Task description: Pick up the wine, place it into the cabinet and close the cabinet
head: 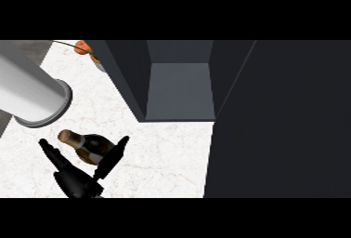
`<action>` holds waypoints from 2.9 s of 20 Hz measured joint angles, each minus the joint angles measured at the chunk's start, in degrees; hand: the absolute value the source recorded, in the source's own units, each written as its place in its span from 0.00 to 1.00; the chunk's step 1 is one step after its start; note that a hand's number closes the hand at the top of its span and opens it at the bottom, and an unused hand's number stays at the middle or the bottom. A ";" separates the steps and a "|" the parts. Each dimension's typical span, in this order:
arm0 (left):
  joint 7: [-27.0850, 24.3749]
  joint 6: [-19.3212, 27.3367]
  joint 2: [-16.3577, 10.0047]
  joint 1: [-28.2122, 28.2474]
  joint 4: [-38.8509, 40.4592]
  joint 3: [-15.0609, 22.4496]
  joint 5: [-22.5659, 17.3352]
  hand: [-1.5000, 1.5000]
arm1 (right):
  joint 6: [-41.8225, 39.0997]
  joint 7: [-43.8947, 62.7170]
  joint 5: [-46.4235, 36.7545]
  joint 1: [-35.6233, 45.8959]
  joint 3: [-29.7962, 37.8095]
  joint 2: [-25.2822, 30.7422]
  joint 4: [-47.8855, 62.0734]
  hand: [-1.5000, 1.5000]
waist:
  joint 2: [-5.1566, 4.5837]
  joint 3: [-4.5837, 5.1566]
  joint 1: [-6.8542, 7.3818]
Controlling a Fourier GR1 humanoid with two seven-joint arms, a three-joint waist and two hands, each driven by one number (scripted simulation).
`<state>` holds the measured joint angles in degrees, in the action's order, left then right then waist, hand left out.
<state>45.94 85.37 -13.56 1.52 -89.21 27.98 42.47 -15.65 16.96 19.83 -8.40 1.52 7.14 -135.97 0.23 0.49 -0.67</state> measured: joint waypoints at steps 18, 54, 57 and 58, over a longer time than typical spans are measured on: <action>-7.16 0.14 -1.35 -4.87 -0.85 4.80 -8.23 1.00 | -0.18 -0.69 0.11 0.52 -1.40 -0.28 0.49 0.00 | -0.16 0.13 -1.26; -14.72 -0.53 -16.66 -20.89 -32.72 36.47 -29.06 1.00 | 0.50 0.12 0.62 2.25 -1.76 -0.23 0.78 0.00 | -1.06 0.14 -2.63; -15.53 -0.65 -15.68 -22.91 -31.44 35.74 -31.08 1.00 | 0.28 -0.31 0.67 2.05 -1.05 -0.03 0.80 0.00 | -1.14 0.09 -2.82; -16.03 -0.62 -14.94 -23.30 -30.88 35.90 -31.61 1.00 | 0.06 -0.46 0.70 1.73 -0.59 0.19 0.81 0.00 | -1.13 0.06 -2.83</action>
<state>29.91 84.75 -28.50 -21.78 -120.08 63.89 10.86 -15.59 16.49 20.53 -6.67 0.93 7.33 -135.16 -0.90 0.56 -3.50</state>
